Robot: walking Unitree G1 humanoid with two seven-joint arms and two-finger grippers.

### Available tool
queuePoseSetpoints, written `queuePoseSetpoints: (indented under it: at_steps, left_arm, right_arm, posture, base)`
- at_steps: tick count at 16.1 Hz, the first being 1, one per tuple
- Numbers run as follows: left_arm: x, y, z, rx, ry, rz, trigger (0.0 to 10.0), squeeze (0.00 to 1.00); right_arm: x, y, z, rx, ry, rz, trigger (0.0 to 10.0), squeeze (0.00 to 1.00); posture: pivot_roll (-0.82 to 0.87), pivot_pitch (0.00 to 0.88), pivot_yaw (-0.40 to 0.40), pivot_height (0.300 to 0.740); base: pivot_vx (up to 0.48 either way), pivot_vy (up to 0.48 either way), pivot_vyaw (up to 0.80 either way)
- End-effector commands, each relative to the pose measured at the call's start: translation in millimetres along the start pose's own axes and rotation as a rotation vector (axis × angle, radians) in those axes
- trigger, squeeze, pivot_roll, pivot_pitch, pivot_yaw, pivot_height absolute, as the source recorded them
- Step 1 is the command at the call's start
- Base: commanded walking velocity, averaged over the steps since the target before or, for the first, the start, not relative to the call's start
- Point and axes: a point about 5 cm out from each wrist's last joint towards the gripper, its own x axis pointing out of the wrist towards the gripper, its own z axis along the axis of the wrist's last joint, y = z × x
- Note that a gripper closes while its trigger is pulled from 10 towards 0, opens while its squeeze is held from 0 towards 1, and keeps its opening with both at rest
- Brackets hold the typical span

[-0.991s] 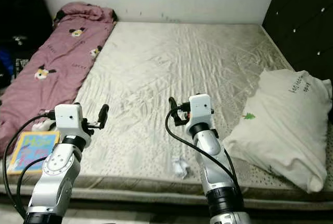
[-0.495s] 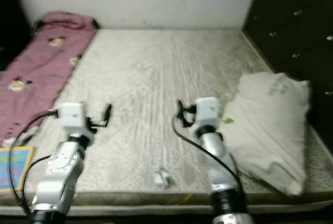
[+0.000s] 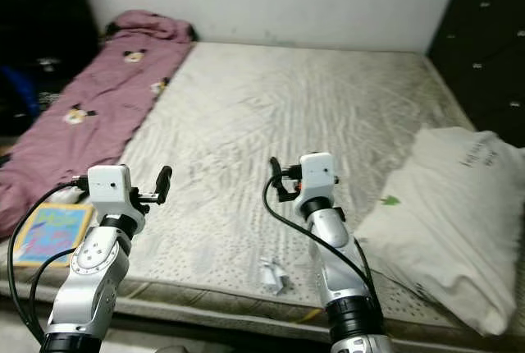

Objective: Clean up the room

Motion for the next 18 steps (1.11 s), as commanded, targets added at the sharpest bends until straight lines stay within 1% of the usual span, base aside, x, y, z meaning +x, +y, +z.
queuePoseSetpoints:
  at_steps: [1, 2, 3, 7, 8, 10, 15, 18]
  left_arm:
    - [1.1, 1.7, 0.6, 0.001, 0.006, 0.011, 10.0, 0.00]
    - [1.0, 2.7, -0.3, -0.009, 0.012, 0.017, 10.0, 0.00]
    - [1.0, 2.7, -0.7, -0.011, 0.014, 0.015, 10.0, 0.00]
    - [0.8, 2.1, -1.9, -0.015, 0.021, 0.011, 10.0, 0.00]
    - [0.8, 1.9, -2.1, -0.015, 0.021, 0.010, 10.0, 0.00]
    - [1.1, 1.2, -2.6, -0.016, 0.024, 0.005, 10.0, 0.00]
    - [1.5, -4.1, -0.3, -0.020, 0.004, -0.049, 10.0, 0.00]
    - [1.9, -3.3, -1.8, -0.009, 0.026, -0.034, 10.0, 0.00]
  right_arm:
    - [0.9, -2.1, 3.0, 0.001, -0.011, -0.010, 10.0, 0.00]
    - [0.8, -2.0, 2.7, 0.003, -0.010, -0.009, 10.0, 0.00]
    - [0.8, -2.0, 2.3, 0.007, -0.008, -0.009, 10.0, 0.00]
    - [1.4, -2.8, 2.0, 0.015, -0.002, -0.012, 10.0, 0.00]
    - [1.5, -3.5, 1.2, 0.017, 0.006, -0.016, 10.0, 0.00]
    - [1.8, -3.8, 1.8, 0.017, 0.001, -0.014, 10.0, 0.00]
    - [3.1, -3.7, 2.8, 0.018, -0.004, -0.013, 10.0, 0.00]
    - [2.4, -4.4, 2.2, 0.018, 0.000, -0.018, 10.0, 0.00]
  posture:
    - [0.07, 0.000, 0.019, 0.740]
    - [0.07, 0.000, 0.019, 0.740]
    - [0.07, 0.000, 0.019, 0.740]
    - [0.07, 0.000, 0.020, 0.740]
    - [0.07, 0.000, 0.017, 0.740]
    - [0.07, 0.000, 0.016, 0.740]
    - [0.08, 0.000, 0.016, 0.740]
    - [0.07, 0.000, 0.016, 0.740]
  base:
    - [0.000, 0.000, 0.00]
    - [0.000, 0.000, 0.00]
    - [0.000, 0.382, 0.00]
    - [0.000, 0.480, 0.00]
    - [0.000, 0.480, -0.80]
    - [0.000, 0.000, -0.64]
    - [0.000, 0.000, 0.00]
    - [0.000, 0.000, 0.00]
